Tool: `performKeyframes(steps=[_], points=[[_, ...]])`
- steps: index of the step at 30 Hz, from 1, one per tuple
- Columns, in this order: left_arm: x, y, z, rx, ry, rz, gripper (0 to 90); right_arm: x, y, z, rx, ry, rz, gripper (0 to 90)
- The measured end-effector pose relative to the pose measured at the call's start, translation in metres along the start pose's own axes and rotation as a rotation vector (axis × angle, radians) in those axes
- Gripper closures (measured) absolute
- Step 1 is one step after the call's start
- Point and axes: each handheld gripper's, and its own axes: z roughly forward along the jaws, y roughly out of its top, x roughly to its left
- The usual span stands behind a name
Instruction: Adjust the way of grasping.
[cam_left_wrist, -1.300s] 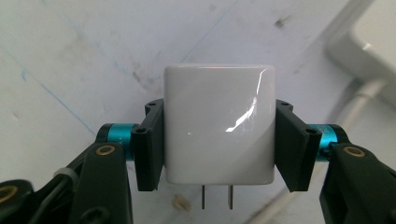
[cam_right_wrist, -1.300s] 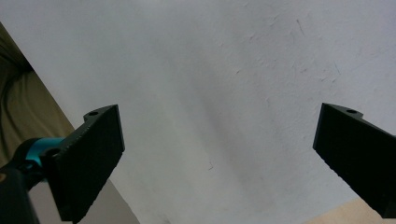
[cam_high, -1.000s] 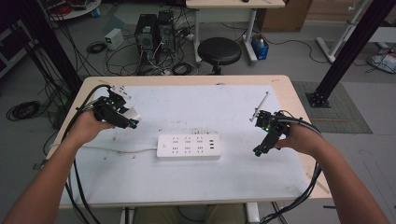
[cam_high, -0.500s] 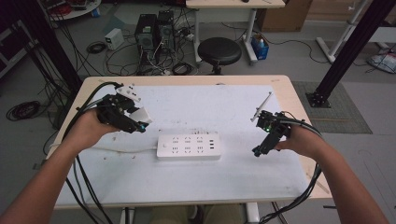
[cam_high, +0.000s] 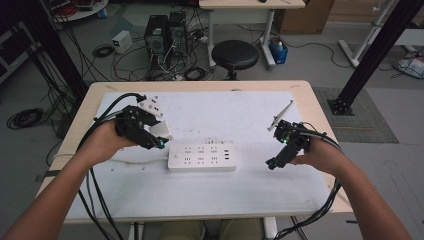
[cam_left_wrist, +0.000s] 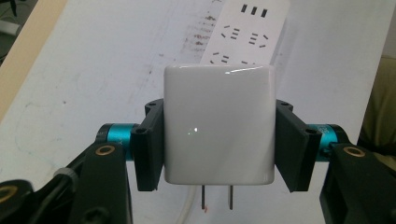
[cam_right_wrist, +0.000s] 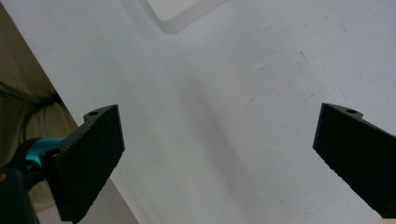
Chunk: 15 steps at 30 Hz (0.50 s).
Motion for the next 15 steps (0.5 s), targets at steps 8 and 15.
performKeyframes(steps=[8,15], points=[[-0.007,0.015,0.009,-0.046,-0.039,0.085,42.5,0.008,0.003,-0.004,-0.1,0.06,0.033,1.3],[-0.023,0.03,0.023,-0.083,-0.077,0.156,42.6,0.013,0.008,0.004,-0.15,0.089,0.124,1.3]])
